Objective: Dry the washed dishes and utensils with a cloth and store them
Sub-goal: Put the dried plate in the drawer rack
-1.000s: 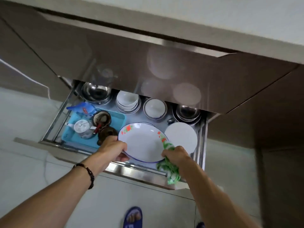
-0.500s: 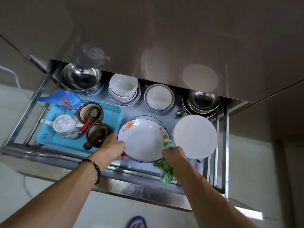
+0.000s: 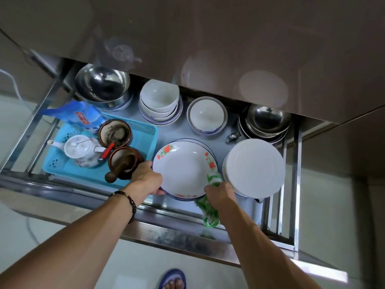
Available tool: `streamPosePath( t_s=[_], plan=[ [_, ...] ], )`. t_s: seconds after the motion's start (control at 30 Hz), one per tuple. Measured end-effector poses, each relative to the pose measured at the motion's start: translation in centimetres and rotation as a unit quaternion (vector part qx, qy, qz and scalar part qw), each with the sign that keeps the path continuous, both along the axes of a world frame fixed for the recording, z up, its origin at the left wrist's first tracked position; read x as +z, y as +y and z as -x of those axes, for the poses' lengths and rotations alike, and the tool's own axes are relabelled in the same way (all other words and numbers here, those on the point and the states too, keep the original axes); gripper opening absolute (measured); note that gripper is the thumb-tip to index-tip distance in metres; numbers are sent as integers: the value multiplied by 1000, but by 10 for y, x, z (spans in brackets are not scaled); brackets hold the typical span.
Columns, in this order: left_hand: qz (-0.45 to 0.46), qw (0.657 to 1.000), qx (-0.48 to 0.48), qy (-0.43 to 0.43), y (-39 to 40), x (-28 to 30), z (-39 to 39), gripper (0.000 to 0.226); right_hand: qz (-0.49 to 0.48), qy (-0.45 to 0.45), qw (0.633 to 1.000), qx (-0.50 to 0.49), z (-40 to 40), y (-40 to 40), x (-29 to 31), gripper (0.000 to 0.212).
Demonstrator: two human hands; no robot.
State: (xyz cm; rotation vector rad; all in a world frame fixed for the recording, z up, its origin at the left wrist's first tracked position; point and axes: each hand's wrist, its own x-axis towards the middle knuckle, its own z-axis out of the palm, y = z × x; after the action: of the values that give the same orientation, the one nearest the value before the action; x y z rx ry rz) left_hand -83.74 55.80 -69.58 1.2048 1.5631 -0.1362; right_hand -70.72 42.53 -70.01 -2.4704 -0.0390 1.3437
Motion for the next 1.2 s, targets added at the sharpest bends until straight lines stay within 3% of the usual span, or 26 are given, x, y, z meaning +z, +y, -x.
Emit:
streamPosePath(
  t_s=[0.13, 0.23, 0.33, 0.43, 0.7, 0.8, 1.0, 1.2],
  plan=[
    [-23, 1000, 11, 15, -2, -8, -2, 43, 1, -35, 998, 59, 4, -1, 8, 14],
    [-41, 999, -13, 32, -2, -18, -1, 44, 0, -79, 991, 105, 6, -3, 16, 15],
    [-80, 994, -58, 56, 0, -26, 0, 58, -10, -93, 987, 129, 5, -4, 26, 12],
    [-84, 991, -79, 60, 5, -28, 1, 52, -27, -79, 989, 123, 5, 0, 35, 27],
    [-71, 976, -189, 86, 4, -8, 1, 42, -45, -89, 991, 92, -2, 5, 43, 30],
    [-128, 960, -232, 89, 0, 13, 1, 47, -49, -89, 990, 93, -2, 1, 56, 30],
    [-279, 880, -376, 78, -14, 97, -1, 46, -63, -123, 986, 96, -6, -13, 118, 28],
    [-445, 746, -491, 74, -27, 221, -11, 45, -103, -188, 973, 91, -26, -26, 239, 28]
  ],
)
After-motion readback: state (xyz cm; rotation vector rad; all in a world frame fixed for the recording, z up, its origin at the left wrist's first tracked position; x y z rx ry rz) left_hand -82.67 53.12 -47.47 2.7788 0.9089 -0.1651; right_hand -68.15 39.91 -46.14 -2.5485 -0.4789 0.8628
